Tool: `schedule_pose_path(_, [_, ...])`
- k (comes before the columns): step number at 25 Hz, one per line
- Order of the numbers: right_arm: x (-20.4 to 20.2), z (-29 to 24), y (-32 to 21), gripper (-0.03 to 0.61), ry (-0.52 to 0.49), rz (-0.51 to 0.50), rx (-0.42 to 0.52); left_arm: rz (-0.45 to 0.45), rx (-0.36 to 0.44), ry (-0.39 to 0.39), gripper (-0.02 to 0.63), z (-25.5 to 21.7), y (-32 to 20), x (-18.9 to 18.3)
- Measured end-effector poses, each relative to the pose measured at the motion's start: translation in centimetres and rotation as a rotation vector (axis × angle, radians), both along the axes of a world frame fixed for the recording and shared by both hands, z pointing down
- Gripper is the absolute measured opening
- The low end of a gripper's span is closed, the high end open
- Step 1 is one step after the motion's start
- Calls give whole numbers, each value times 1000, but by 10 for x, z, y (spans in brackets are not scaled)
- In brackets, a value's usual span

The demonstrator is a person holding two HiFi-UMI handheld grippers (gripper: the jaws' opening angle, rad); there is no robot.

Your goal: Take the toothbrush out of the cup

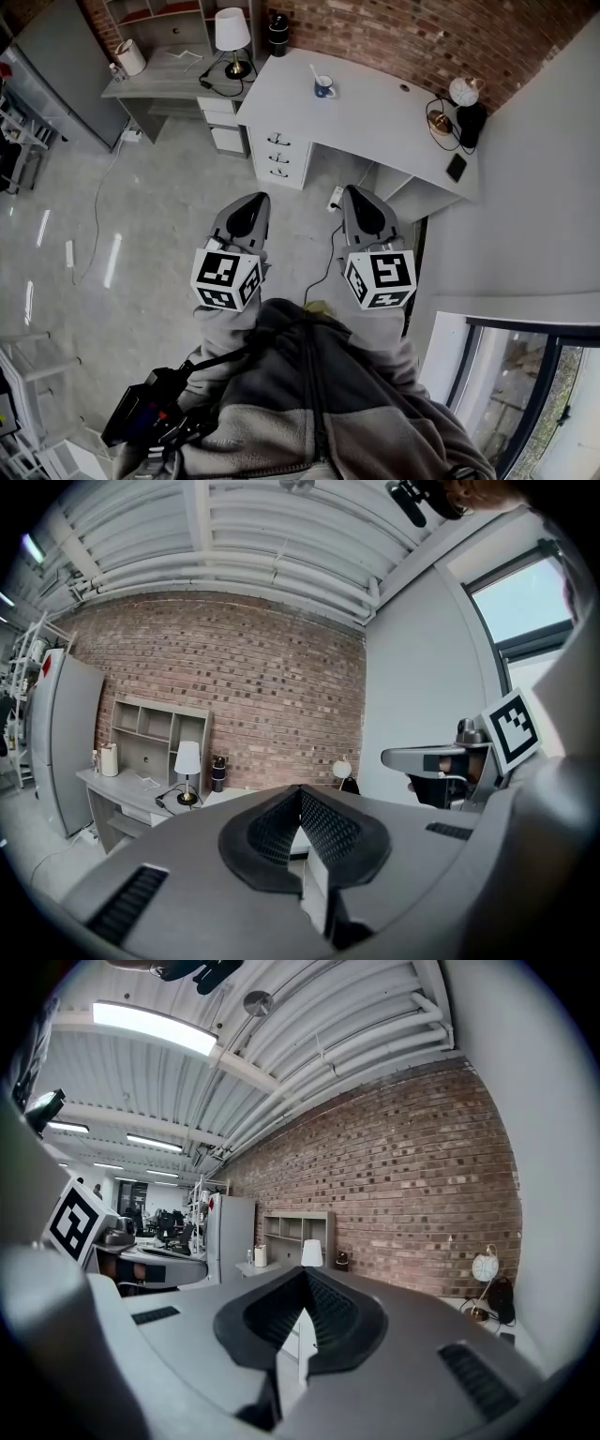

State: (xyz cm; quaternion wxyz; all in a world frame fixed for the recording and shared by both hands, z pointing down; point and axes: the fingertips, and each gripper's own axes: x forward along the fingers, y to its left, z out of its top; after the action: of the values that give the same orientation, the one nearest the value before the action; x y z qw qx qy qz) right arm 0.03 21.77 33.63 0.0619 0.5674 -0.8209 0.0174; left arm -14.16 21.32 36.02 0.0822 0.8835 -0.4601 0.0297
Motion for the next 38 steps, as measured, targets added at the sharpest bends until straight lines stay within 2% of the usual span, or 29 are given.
schedule_pose_path(8, [37, 15, -1, 2, -23, 103, -26, -22, -24, 2, 5, 14, 2, -12])
schedule_pose_path(14, [37, 18, -13, 2, -16, 92, -33, -38, -25, 0, 5, 16, -3, -17])
schedule_pose_path(20, [30, 22, -48, 2, -16, 58, -38, -80, -27, -5, 5, 18, -29, -27])
schedule_pose_path(28, [37, 26, -128, 2, -45, 12, -48, -118, -17, -35, 5, 12, -101, -24])
schedule_pose_path(38, [79, 34, -252, 2, -52, -18, -88, -80, -16, -59, 5, 7, -230, 31])
